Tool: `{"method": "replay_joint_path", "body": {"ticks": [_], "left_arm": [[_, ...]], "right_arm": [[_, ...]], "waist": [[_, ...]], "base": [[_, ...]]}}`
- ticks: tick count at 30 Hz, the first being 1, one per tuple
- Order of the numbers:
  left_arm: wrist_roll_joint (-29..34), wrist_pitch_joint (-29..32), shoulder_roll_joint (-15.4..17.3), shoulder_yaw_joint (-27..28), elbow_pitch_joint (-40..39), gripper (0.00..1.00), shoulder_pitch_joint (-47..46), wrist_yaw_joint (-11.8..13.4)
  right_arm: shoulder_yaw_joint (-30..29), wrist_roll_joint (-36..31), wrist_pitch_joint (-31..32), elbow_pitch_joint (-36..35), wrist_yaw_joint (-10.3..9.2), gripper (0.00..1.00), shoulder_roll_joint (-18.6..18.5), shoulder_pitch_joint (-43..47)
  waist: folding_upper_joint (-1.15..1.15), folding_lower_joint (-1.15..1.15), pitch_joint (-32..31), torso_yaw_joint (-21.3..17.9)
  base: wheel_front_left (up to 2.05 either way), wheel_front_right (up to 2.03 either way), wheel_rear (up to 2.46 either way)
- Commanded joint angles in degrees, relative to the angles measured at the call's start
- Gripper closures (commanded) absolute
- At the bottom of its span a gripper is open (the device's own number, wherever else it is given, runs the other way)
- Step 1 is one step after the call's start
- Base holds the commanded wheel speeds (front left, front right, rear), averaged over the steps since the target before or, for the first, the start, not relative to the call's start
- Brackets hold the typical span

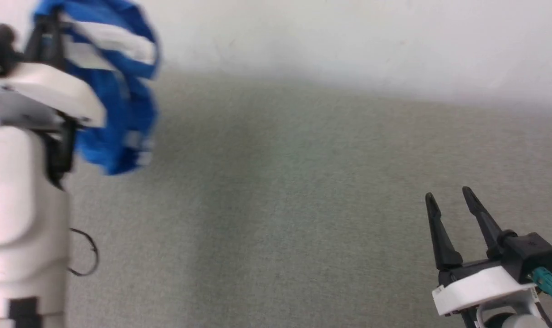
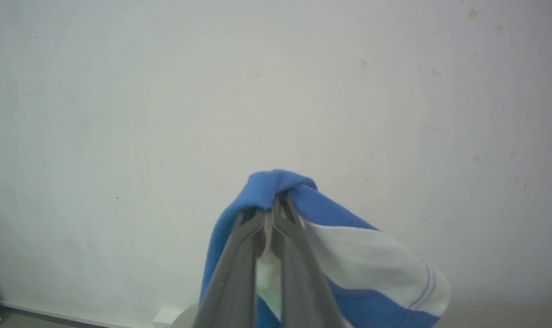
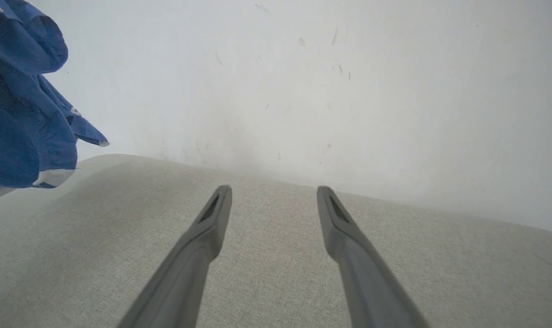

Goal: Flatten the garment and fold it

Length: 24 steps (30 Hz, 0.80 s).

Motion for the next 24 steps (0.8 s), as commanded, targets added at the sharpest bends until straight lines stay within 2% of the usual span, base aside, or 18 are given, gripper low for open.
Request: {"method": "replay_joint_path", "body": {"ticks": [1, 9, 14, 18, 22, 24], "left_arm": [[-0.05, -0.06, -1.14, -0.89, -1.42, 1.00, 1.49, 0.37], [-2.04, 0.80, -10.83, -8.64, -14.98, 1.00, 8.51, -0.27], [-3.59, 0.64, -14.23, -12.17, -20.98, 1.00, 15.84, 0.26], [-5.20, 1.34, -15.14, -13.22, -20.45, 1.00, 26.80, 2.64], [-5.13, 1.03, -14.90, -13.10, -14.95, 1.00, 37.96, 5.82], [-5.30, 0.08, -14.95, -13.88, -12.09, 1.00, 41.24, 5.59]], "right_arm": [[-0.05, -0.45, 0.24, -0.46, -0.04, 0.00, 0.17, 0.67], [0.29, 0.61, 1.75, -1.30, -0.04, 0.00, 0.23, 2.46], [0.03, 0.96, 2.27, -1.42, -0.04, 0.00, 0.24, 3.82], [0.35, 1.26, 2.56, -1.35, -0.04, 0.00, 0.24, 4.85], [0.36, 1.44, 2.48, -1.29, -0.04, 0.00, 0.24, 5.24], [0.20, 1.53, 2.55, -1.37, -0.04, 0.00, 0.24, 5.56]], "waist": [[-0.01, 0.02, -3.24, -3.86], [-0.01, 0.02, -5.98, -13.05], [-0.01, 0.02, -6.27, -17.89], [-0.01, 0.02, -6.22, -20.48], [-0.01, 0.02, -5.81, -21.16], [-0.01, 0.02, -5.67, -20.75]], "base": [[0.00, 0.00, 0.00], [0.00, 0.00, 0.00], [0.00, 0.00, 0.00], [0.00, 0.00, 0.00], [0.00, 0.00, 0.00], [0.00, 0.00, 0.00]]}}
